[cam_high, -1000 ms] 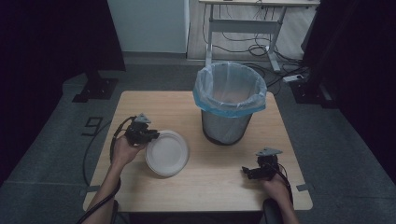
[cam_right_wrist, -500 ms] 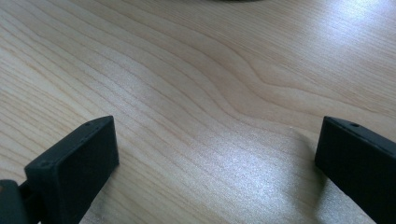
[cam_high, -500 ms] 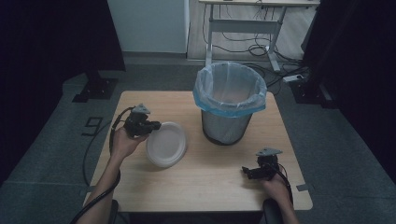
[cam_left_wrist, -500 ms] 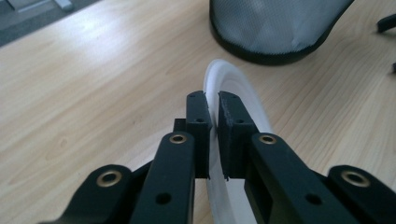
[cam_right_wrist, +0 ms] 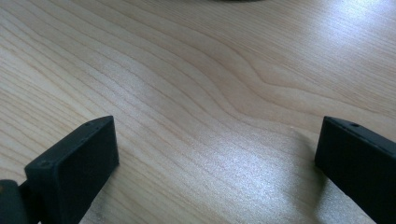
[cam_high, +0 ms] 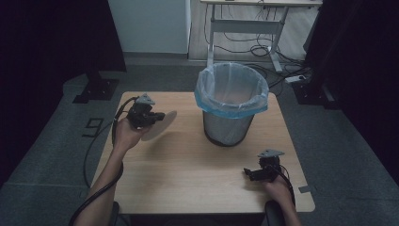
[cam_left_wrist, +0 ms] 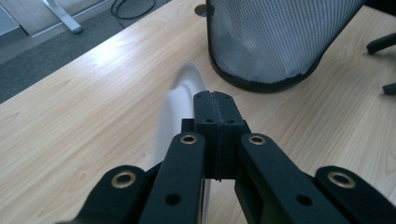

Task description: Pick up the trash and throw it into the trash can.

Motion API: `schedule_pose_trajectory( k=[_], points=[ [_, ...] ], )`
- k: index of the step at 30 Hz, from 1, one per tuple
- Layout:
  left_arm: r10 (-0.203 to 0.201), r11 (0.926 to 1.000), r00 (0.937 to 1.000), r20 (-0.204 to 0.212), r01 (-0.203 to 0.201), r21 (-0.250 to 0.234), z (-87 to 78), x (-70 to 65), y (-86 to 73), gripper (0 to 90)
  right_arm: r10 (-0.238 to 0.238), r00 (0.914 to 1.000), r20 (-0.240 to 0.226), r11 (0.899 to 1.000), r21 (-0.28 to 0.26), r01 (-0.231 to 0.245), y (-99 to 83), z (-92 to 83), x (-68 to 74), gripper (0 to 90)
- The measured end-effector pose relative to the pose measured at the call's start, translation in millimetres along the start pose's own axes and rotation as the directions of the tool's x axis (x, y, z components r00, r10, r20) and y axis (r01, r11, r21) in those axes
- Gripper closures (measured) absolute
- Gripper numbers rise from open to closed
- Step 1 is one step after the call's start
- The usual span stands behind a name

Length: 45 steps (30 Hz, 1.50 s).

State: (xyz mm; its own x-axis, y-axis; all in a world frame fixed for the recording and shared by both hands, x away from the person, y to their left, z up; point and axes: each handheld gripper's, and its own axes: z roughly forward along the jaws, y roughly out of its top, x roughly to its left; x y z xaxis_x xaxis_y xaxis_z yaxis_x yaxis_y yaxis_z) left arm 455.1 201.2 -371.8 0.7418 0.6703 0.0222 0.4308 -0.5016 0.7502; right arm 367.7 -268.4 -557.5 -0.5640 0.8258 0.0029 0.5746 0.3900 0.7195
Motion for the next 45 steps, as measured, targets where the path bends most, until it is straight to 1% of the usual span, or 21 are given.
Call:
schedule_pose_trajectory(
  k=[2, 3, 5, 6, 7, 8, 9, 20, 26, 31, 32, 33, 34, 35, 38, 40, 41, 42, 43, 45],
  points=[
    [0.003, 1.0, 1.0, -0.007, -0.003, 0.0, 0.1, 0.4, 2.9, 90.0, 0.0, 1.0, -0.001, 1.0, 0.0, 0.0, 0.0, 0.0, 0.1, 0.0],
    [0.014, 0.9999, 0.9997, -0.022, -0.013, 0.008, 0.2, 1.0, 9.6, 90.0, 0.001, 1.0, -0.001, 1.0, 0.0, -0.001, 0.0, 0.0, 0.2, 0.0],
    [0.016, 0.9998, 0.9996, -0.024, -0.016, 0.008, -0.2, 2.2, 15.6, 90.0, 0.0, 1.0, -0.001, 1.0, 0.0, 0.0, 0.0, 0.0, 0.2, 0.0],
    [0.016, 0.9998, 0.9996, -0.024, -0.016, 0.008, -0.2, 2.2, 15.6, 90.0, 0.0, 1.0, -0.001, 1.0, 0.0, 0.0, 0.0, 0.0, 0.2, 0.0],
    [0.019, 0.9998, 0.9992, -0.035, -0.019, 0.007, -1.0, 3.0, 21.5, 90.0, 0.0, 1.0, -0.001, 1.0, 0.0, 0.0, 0.0, 0.0, 0.2, 0.0],
    [0.019, 0.9998, 0.9992, -0.035, -0.019, 0.007, -1.0, 3.0, 21.5, 89.9, 0.0, 1.0, -0.001, 1.0, 0.0, 0.0, 0.0, 0.0, 0.2, 0.0],
    [0.021, 0.9997, 0.9988, -0.045, -0.02, 0.009, -1.7, 4.0, 27.2, 89.9, -0.001, 1.0, -0.002, 1.0, 0.0, 0.001, 0.0, 0.0, 0.3, 0.0],
    [0.004, 0.9999, 0.9988, -0.049, -0.003, 0.014, -3.5, 11.0, 56.0, 89.9, 0.001, 1.0, -0.003, 1.0, -0.001, -0.001, 0.0, 0.0, 0.5, 0.0],
    [0.011, 0.9999, 0.9986, -0.052, -0.01, 0.006, -7.0, 11.1, 73.7, 89.9, 0.001, 1.0, -0.003, 1.0, -0.001, -0.001, 0.0, 0.0, 0.5, 0.0],
    [0.021, 0.9998, 0.9982, -0.057, -0.021, 0.001, -10.9, 9.2, 89.5, 89.9, 0.0, 1.0, -0.003, 1.0, -0.001, 0.0, 0.0, 0.1, 0.5, 0.0],
    [0.021, 0.9998, 0.9982, -0.057, -0.021, 0.001, -10.9, 9.2, 89.5, 89.9, 0.0, 1.0, -0.003, 1.0, -0.001, 0.0, 0.0, 0.1, 0.5, 0.0],
    [0.024, 0.9997, 0.9979, -0.06, -0.024, -0.001, -12.1, 8.5, 95.3, 89.9, 0.0, 1.0, -0.003, 1.0, -0.001, 0.0, 0.0, 0.1, 0.5, 0.0],
    [0.024, 0.9997, 0.9979, -0.06, -0.024, -0.001, -12.1, 8.5, 95.3, 89.9, 0.0, 1.0, -0.003, 1.0, -0.001, 0.0, 0.0, 0.1, 0.5, 0.0],
    [0.026, 0.9996, 0.9979, -0.06, -0.026, -0.005, -14.2, 7.5, 103.0, 89.9, 0.0, 1.0, -0.003, 1.0, -0.001, 0.0, 0.0, 0.0, 0.5, 0.0],
    [0.032, 0.9994, 0.9976, -0.062, -0.033, -0.009, -16.6, 5.5, 113.1, 89.8, 0.0, 1.0, -0.004, 1.0, 0.0, 0.0, 0.1, -0.1, 0.4, 0.0],
    [0.034, 0.9993, 0.9975, -0.062, -0.035, -0.01, -17.2, 4.8, 115.5, 89.8, 0.0, 1.0, -0.004, 1.0, 0.0, 0.0, 0.1, -0.1, 0.4, 0.0],
    [0.043, 0.999, 0.9971, -0.064, -0.044, -0.014, -18.4, 2.1, 122.8, 89.9, 0.0, 1.0, -0.004, 1.0, 0.0, 0.0, 0.1, -0.1, 0.4, 0.0],
    [0.043, 0.999, 0.9971, -0.064, -0.044, -0.014, -18.4, 2.1, 122.8, 89.8, 0.0, 1.0, -0.004, 1.0, 0.0, 0.0, 0.1, -0.1, 0.4, 0.0],
    [0.052, 0.9984, 0.9967, -0.063, -0.053, -0.017, -19.3, -1.3, 129.0, 89.8, -0.002, 1.0, -0.005, 1.0, 0.0, 0.002, 0.1, -0.1, 0.5, 0.0],
    [0.063, 0.9977, 0.996, -0.063, -0.064, -0.02, -20.1, -5.2, 135.3, 89.8, -0.003, 1.0, -0.005, 1.0, 0.0, 0.003, 0.1, -0.1, 0.5, 0.0]
  ],
)
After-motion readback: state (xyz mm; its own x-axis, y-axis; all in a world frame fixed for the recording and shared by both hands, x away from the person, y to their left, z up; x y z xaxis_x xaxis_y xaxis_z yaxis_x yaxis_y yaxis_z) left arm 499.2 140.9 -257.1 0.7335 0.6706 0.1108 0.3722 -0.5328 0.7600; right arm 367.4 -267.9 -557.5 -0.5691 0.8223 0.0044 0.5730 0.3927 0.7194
